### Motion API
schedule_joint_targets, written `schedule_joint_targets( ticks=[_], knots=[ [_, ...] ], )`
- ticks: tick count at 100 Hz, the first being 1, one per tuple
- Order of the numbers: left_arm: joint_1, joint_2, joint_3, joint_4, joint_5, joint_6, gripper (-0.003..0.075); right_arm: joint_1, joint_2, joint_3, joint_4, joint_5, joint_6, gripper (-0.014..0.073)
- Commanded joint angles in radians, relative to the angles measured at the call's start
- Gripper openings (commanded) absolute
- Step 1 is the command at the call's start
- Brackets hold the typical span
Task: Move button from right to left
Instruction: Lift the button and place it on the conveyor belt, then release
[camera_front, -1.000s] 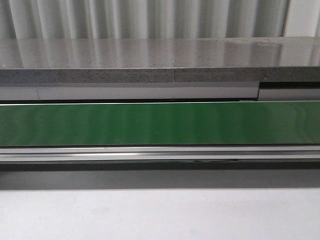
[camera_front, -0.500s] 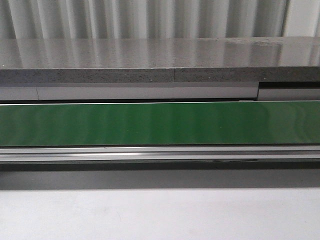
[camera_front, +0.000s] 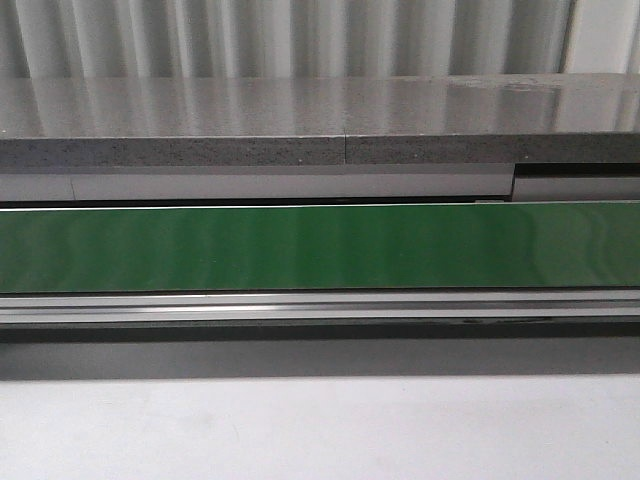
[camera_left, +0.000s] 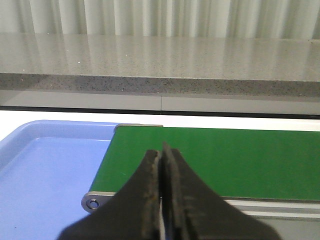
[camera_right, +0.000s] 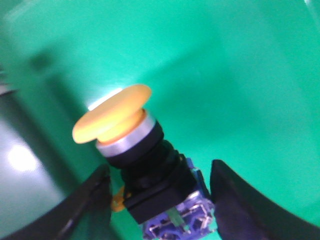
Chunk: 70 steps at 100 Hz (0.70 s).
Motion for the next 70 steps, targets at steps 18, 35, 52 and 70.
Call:
schedule_joint_targets(
  ticks=[18,35,52,70],
  knots=[
    [0.001,-0.036,0.025,-0.006,-0.079,0.000,-0.0020,0.152,-0.159,-0.004,0.008,0.088,0.120,-0.0001],
    [0.001,-0.036,0.025,-0.006,-0.079,0.000,-0.0020,0.226,-0.156,0.067,0.008,0.075,0.232,-0.0001],
    [0.001,-0.036,0.025,-0.006,-0.079,0.000,-0.0020,0.234,-0.139,0.101,0.008,0.036,0.257,-0.0001],
    [0.005,-0.036,0.025,-0.006,-0.079,0.000,-0.0020,0.236,-0.100,0.101,0.008,0.034,0.257,0.0040]
  ],
)
